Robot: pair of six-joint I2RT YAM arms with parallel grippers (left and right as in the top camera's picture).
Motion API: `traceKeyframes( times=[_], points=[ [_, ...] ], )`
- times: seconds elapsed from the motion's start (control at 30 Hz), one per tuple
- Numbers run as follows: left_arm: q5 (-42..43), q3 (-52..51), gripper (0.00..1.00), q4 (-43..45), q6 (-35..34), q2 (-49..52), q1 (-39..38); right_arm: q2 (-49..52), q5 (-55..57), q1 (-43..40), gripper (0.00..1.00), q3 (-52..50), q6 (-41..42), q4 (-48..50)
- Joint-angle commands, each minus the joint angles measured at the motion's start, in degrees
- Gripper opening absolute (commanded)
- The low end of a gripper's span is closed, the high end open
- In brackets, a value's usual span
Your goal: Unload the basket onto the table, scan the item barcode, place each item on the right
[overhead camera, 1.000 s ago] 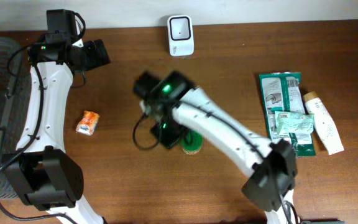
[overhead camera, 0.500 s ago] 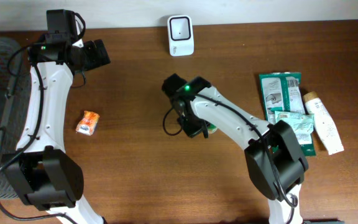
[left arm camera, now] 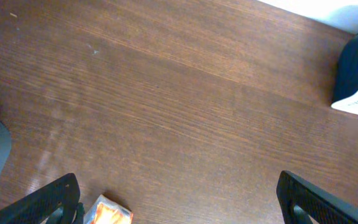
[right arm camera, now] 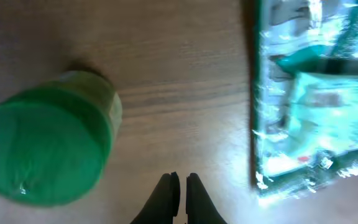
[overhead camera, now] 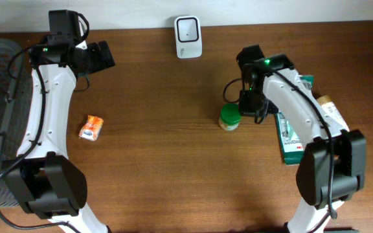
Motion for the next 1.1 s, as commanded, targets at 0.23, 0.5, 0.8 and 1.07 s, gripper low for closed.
traceKeyframes(
  times=[0.23, 0.5, 0.8, 1.07],
  points=[
    [0.04, 0.24, 0.99, 0.13, -0.72, 0.09, -0.07, 0.28, -25.68, -0.2, 0.04, -11.23, -18.03, 29.94],
    [0.02, 0.24, 0.99, 0.15, -0.72, 0.09, -0.07, 0.26, -31.71, 7.1, 0.05, -7.1, -26.84, 36.11],
    [0.04, 0.24, 0.99, 0.15, -0.72, 0.09, -0.07, 2.14, -14.73, 24.24, 0.05, -2.6, -6.36, 27.56],
    [0.04, 0.24, 0.99, 0.15, -0.72, 0.09, -0.07, 4.17, 0.04, 21.11, 0.04, -2.6, -11.58, 18.21]
  ],
)
